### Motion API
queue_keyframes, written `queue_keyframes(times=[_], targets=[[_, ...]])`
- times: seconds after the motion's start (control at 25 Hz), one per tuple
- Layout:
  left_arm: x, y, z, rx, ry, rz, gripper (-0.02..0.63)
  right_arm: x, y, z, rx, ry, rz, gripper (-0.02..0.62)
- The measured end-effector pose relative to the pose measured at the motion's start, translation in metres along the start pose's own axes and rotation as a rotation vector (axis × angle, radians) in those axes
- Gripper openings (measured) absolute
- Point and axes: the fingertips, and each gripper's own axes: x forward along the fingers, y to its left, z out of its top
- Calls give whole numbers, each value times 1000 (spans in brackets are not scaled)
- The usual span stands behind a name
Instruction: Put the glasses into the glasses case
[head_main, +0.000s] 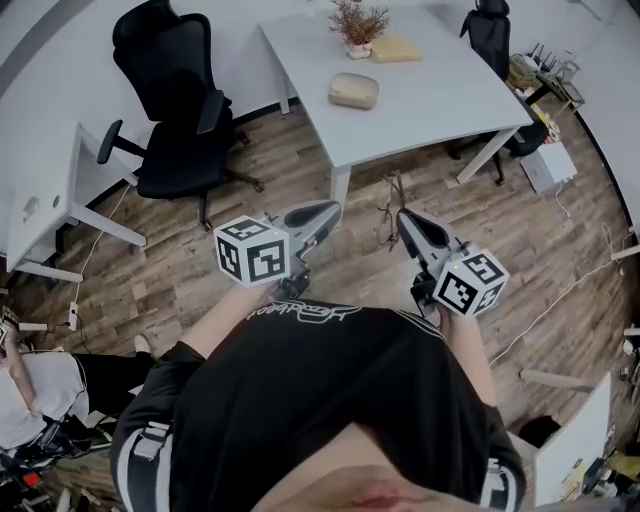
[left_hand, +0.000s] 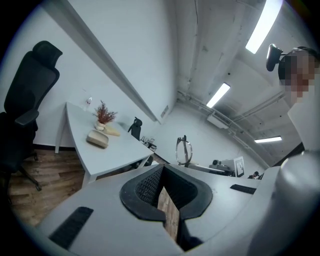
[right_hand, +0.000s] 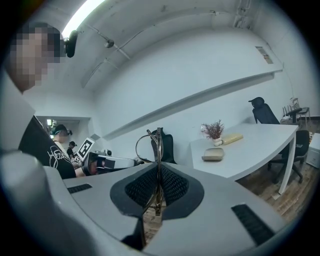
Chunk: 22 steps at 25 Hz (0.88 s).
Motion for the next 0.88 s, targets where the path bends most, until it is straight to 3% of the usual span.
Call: queue_keyframes(times=[0.24,0.48,0.88], targets=[[5,28,18,-22,-13,-8,6,24,-13,12,-18,-12,-5,18],[9,29,24,-10,-26,-4,6,22,-21,14,-15,-29,-5,18],[33,67,45,-23,-32,48,6,62,-58,27,11,-21,43,18]])
